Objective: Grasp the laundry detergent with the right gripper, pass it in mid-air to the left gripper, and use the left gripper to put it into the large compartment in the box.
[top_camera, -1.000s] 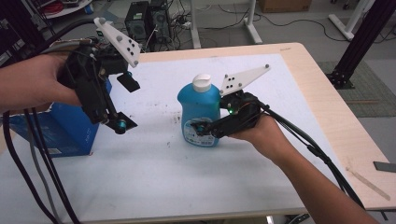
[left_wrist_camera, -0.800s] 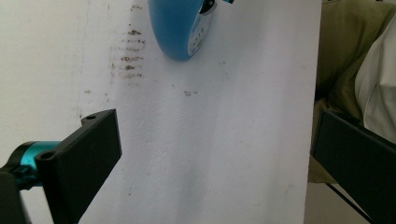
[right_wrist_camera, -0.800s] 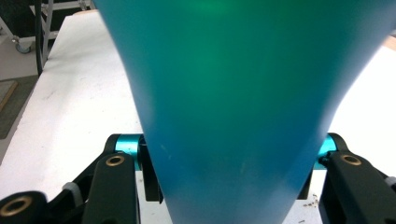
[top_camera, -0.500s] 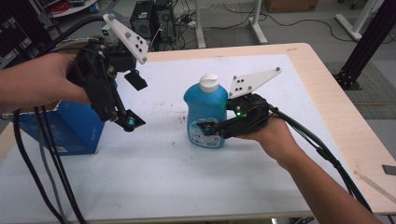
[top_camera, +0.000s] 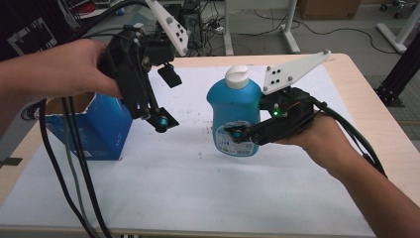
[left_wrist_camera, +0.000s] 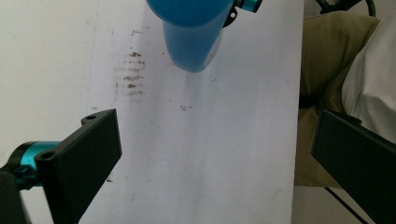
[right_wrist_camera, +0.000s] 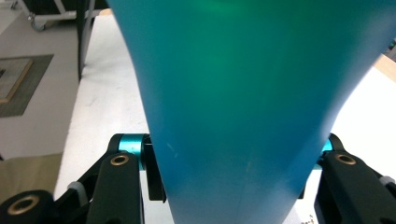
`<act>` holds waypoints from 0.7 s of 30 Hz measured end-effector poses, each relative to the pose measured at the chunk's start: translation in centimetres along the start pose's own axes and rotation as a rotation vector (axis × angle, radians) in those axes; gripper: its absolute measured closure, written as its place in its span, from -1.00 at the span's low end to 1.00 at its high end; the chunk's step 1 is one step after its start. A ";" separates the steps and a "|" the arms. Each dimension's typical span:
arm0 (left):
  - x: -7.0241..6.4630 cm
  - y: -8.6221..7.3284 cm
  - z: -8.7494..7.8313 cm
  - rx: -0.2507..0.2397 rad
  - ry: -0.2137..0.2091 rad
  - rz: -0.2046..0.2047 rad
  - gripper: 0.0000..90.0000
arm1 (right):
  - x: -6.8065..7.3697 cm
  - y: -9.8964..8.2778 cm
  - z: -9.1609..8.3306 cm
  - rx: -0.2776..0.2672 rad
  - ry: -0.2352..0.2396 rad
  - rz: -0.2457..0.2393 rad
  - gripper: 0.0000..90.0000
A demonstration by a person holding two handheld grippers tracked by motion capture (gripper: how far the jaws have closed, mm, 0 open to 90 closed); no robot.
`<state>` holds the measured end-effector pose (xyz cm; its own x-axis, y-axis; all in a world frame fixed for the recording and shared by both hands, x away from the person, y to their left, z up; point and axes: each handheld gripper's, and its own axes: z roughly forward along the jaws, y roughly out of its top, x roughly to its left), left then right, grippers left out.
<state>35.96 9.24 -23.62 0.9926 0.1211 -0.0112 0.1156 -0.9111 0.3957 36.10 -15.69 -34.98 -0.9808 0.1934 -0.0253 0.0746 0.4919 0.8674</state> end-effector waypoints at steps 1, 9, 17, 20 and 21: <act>0.0 0.2 -0.1 0.002 -0.003 0.002 -0.96 | 0.1 0.3 -0.1 0.007 0.000 -0.002 0.04; -0.1 1.8 -0.5 0.037 -0.021 0.017 -0.96 | 0.3 1.6 -0.4 0.014 0.027 -0.015 0.04; 0.1 3.4 -0.7 0.051 -0.033 0.032 -0.96 | 0.7 2.7 0.4 0.003 0.065 -0.017 0.04; 0.2 3.9 -0.6 0.056 -0.036 0.037 -0.96 | 0.8 3.2 0.9 0.004 0.074 -0.021 0.04; 0.3 4.0 -0.6 0.059 -0.039 0.040 -0.96 | 0.8 3.3 1.0 0.000 0.075 -0.027 0.04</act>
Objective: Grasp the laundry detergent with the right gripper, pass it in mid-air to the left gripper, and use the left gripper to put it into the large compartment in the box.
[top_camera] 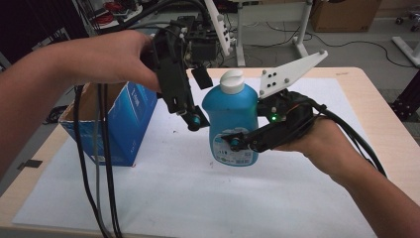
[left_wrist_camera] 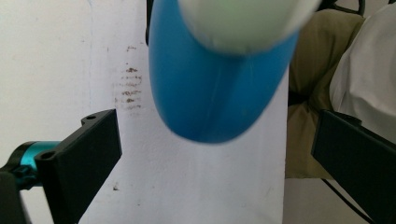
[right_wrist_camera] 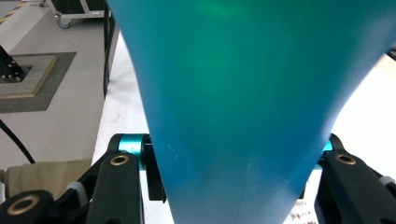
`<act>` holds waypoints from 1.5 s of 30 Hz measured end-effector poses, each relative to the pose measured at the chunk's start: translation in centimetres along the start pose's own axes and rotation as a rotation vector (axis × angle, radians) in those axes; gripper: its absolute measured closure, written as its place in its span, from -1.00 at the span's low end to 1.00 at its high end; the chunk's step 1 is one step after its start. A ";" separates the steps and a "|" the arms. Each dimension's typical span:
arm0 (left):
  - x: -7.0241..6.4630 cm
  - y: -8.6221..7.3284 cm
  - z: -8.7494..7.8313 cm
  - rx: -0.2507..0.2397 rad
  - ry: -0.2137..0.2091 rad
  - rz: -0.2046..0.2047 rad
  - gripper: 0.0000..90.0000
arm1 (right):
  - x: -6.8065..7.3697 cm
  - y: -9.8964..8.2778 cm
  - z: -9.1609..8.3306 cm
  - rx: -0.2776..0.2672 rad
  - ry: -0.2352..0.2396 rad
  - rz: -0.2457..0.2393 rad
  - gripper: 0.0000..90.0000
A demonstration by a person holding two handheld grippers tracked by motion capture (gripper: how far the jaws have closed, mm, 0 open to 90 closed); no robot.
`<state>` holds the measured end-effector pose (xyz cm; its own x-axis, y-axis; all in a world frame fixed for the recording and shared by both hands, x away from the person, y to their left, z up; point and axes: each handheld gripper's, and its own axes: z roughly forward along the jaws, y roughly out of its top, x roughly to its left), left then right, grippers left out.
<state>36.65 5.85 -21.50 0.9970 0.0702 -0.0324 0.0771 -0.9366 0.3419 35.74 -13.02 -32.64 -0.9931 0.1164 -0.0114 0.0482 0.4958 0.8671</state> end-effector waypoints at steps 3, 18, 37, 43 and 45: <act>0.0 0.4 0.0 0.007 -0.004 0.009 -0.96 | 0.0 0.4 0.3 -0.001 0.012 0.000 0.04; 0.2 1.9 0.0 0.025 -0.011 0.034 -0.96 | -0.1 1.4 1.5 0.017 0.041 -0.003 0.04; 0.4 2.4 0.7 0.049 -0.032 0.052 -0.67 | 0.1 1.5 1.8 0.028 0.055 -0.001 0.03; 0.4 2.4 0.7 0.058 -0.031 0.049 -0.57 | 0.1 1.4 1.8 0.026 0.054 0.000 0.03; 0.4 2.4 0.7 0.057 -0.031 0.049 -0.53 | 0.1 1.4 1.7 0.025 0.054 -0.001 0.03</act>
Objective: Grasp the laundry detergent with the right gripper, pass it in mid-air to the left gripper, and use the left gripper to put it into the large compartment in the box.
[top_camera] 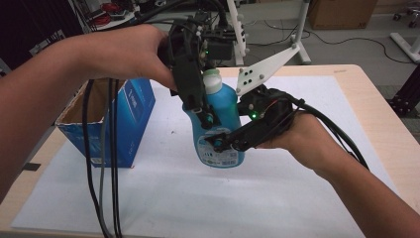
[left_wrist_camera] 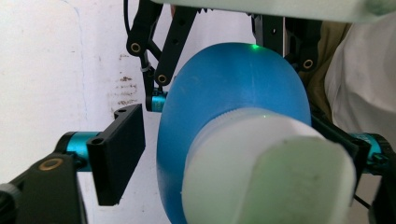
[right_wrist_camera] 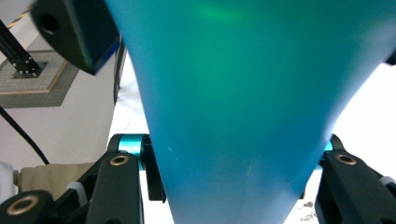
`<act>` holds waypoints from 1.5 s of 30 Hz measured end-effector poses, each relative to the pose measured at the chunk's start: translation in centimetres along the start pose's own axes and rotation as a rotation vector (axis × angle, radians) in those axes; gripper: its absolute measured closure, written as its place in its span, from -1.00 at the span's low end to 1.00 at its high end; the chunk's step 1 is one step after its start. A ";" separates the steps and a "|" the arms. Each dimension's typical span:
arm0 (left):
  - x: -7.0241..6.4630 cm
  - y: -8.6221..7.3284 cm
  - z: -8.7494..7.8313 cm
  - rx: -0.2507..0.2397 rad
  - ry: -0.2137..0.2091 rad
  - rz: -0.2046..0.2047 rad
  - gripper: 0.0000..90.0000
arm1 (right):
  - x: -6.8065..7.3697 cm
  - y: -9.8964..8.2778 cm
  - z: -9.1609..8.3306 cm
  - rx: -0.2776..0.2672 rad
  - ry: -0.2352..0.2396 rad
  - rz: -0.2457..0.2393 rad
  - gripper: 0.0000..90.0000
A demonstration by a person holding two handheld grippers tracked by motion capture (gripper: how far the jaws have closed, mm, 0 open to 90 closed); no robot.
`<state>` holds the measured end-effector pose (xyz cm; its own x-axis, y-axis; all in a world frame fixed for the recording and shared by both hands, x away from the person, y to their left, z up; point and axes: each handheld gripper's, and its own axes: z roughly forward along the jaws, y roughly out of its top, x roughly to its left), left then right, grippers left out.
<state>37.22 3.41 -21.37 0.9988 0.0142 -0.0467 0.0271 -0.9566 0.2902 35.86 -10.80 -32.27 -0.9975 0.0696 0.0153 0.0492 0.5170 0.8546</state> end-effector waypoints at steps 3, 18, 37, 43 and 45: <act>0.0 0.1 0.1 0.001 -0.001 0.003 -0.53 | 0.0 0.0 0.0 -0.003 0.000 0.000 0.03; -0.1 0.2 0.2 0.001 -0.012 0.015 -0.31 | -0.1 -0.3 0.1 0.000 0.003 0.004 0.03; -0.3 0.6 -0.4 -0.008 -0.011 0.010 -0.16 | -0.1 -0.2 -0.3 -0.029 0.025 0.003 -0.04; -0.6 0.5 -2.1 -0.006 0.031 -0.001 -0.16 | -0.7 -0.2 -1.5 0.011 -0.009 0.038 -0.54; -0.6 0.2 -2.9 -0.010 0.046 -0.015 -0.16 | -0.8 -0.4 -1.9 0.044 -0.044 0.050 -0.73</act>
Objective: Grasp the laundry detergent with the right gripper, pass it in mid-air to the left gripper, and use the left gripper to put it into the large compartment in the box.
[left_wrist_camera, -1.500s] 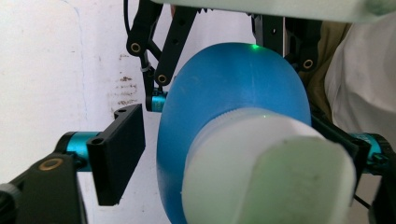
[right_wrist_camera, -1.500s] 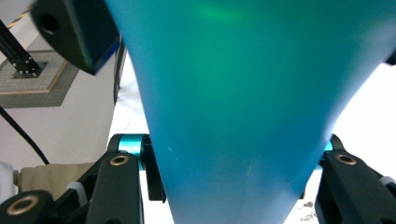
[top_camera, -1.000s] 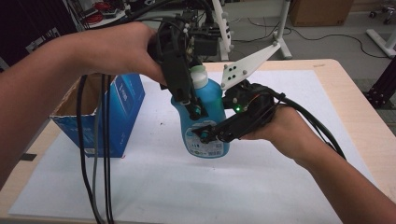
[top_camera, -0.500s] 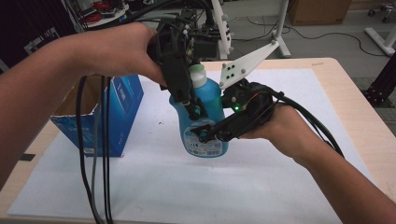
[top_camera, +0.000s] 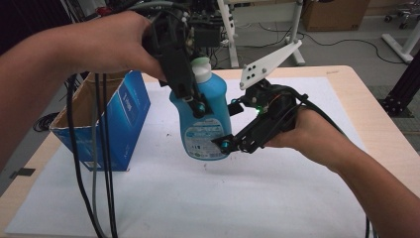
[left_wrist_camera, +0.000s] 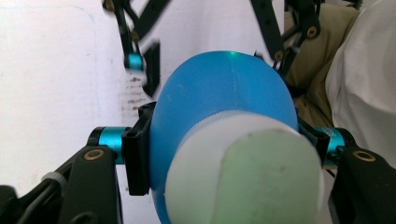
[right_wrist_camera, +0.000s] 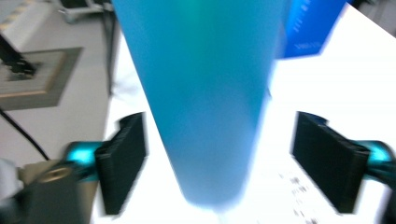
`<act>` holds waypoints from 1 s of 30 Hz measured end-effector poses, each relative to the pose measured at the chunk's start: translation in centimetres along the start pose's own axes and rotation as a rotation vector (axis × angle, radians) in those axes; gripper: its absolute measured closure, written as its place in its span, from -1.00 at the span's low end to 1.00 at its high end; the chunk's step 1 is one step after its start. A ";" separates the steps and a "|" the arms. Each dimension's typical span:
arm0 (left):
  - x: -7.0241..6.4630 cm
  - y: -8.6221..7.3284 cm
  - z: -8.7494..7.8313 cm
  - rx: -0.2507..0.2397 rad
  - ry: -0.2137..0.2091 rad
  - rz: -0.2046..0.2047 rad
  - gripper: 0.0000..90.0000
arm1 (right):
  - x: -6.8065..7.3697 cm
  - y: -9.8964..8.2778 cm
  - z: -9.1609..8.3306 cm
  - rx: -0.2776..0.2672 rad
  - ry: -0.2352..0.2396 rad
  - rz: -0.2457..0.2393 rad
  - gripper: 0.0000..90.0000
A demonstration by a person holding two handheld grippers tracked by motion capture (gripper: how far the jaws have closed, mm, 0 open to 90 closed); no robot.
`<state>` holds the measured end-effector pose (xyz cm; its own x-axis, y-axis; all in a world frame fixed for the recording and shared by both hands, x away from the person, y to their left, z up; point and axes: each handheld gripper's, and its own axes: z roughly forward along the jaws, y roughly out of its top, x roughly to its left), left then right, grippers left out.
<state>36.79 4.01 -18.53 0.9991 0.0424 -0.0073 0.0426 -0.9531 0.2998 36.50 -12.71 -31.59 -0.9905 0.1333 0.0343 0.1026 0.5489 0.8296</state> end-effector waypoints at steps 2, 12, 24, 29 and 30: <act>0.1 -0.2 -0.6 0.006 0.012 -0.009 -0.16 | -0.1 -0.2 -0.4 0.022 -0.023 -0.009 -0.73; 0.9 -1.6 -4.3 -0.021 0.078 -0.127 -0.16 | -0.3 -1.0 -3.1 0.275 -0.012 -0.079 -0.73; 2.7 -3.8 -6.5 -0.009 0.148 -0.309 -0.16 | -0.9 -2.6 -7.8 0.439 -0.063 -0.003 -0.98; 3.2 -4.8 -7.2 -0.021 0.159 -0.377 -0.16 | -0.8 -3.2 -10.0 0.471 -0.112 0.067 -0.96; 3.3 -5.0 -7.6 -0.024 0.166 -0.383 -0.16 | -0.8 -3.3 -10.3 0.473 -0.118 0.058 -0.96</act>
<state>39.80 11.18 -12.83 0.8965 0.4420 0.0307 0.4088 -0.8519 0.3274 36.00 -23.09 -28.63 -0.9675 0.2524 -0.0133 0.2148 0.8489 0.4829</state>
